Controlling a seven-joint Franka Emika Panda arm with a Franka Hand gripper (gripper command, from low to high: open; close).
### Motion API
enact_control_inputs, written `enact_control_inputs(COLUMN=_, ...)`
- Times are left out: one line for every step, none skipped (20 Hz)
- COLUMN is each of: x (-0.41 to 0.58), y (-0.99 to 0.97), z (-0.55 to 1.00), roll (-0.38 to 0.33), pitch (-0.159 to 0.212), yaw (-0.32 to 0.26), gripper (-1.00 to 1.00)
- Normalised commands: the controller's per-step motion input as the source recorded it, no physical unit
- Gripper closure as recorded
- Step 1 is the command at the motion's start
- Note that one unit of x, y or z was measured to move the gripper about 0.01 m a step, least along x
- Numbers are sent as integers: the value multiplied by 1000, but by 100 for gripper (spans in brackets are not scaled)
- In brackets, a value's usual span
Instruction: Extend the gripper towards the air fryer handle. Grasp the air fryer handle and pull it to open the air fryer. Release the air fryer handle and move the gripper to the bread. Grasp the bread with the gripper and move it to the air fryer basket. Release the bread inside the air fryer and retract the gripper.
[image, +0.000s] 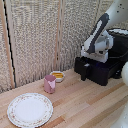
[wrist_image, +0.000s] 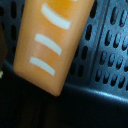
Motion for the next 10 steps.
enact_control_inputs(x=0, y=0, z=757, roll=4, pitch=120, yaw=-38, gripper=-100)
enact_control_inputs(x=0, y=0, z=834, roll=11, pitch=121, yaw=-35, gripper=-100)
enact_control_inputs(x=0, y=23, z=920, roll=0, pitch=121, yaw=0, gripper=-100)
enact_control_inputs(x=0, y=51, z=997, roll=0, pitch=72, yaw=0, gripper=-100)
enact_control_inputs(x=6, y=66, z=994, roll=0, pitch=108, yaw=-9, gripper=-100)
enact_control_inputs(x=0, y=17, z=1000, roll=0, pitch=90, yaw=-36, gripper=-100)
enact_control_inputs(x=0, y=49, z=997, roll=0, pitch=97, yaw=-60, gripper=-100)
enact_control_inputs(x=0, y=83, z=977, roll=0, pitch=94, yaw=-81, gripper=-100)
enact_control_inputs(x=43, y=100, z=877, roll=0, pitch=128, yaw=-97, gripper=-100)
enact_control_inputs(x=97, y=0, z=740, roll=0, pitch=159, yaw=-106, gripper=-100)
